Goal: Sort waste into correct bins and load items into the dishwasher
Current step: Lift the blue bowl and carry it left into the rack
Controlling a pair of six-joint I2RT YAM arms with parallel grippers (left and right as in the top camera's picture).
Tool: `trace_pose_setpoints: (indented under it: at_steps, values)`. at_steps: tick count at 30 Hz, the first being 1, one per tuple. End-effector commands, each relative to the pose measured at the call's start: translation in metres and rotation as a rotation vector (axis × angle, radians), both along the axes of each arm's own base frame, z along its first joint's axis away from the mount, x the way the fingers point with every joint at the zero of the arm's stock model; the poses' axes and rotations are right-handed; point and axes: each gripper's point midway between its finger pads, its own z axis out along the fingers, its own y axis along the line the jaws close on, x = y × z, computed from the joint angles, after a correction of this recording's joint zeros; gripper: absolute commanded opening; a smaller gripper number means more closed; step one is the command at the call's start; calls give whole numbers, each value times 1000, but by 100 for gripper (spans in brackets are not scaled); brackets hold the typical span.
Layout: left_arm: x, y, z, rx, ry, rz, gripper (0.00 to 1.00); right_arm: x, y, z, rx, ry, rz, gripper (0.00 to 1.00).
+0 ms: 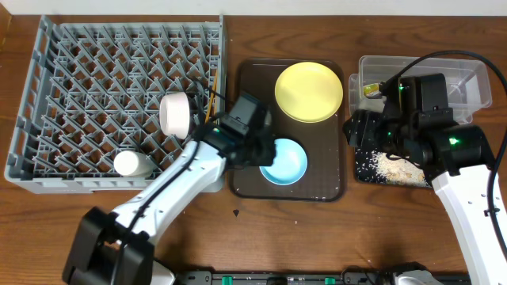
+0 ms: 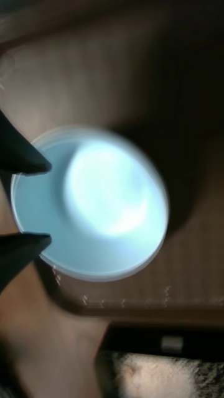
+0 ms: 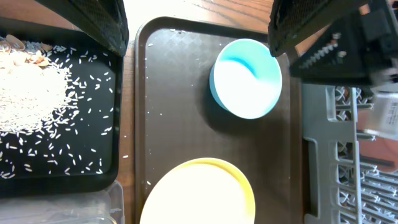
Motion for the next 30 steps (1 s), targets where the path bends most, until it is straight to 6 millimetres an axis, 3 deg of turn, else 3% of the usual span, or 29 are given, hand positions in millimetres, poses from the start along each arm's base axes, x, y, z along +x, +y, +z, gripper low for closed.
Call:
trace_pose_setpoints:
  at_steps: [1, 4, 11, 19, 21, 25, 30]
  values:
    - [10, 32, -9, 152, -48, 16, 43, 2, 0, 6, 10, -17, -5, 70]
    - [1, 37, -32, 191, 13, 4, 50, 2, 0, 6, 10, -18, -6, 70]
    - [-3, 33, -79, 217, 111, -14, 48, 2, 0, 6, 11, -18, -5, 70]
    - [-10, 15, -110, 181, 175, -58, 15, 2, 0, 6, 13, -16, -9, 70]
    - [-9, 14, -109, 179, 171, -58, 8, 2, 0, 6, 13, -16, -9, 70]
    - [-2, 11, -94, 166, 142, -58, 8, 2, 0, 6, 13, -16, -9, 70]
    - [20, 32, -38, 225, 24, 8, 7, 2, 0, 6, 13, -16, -9, 70]
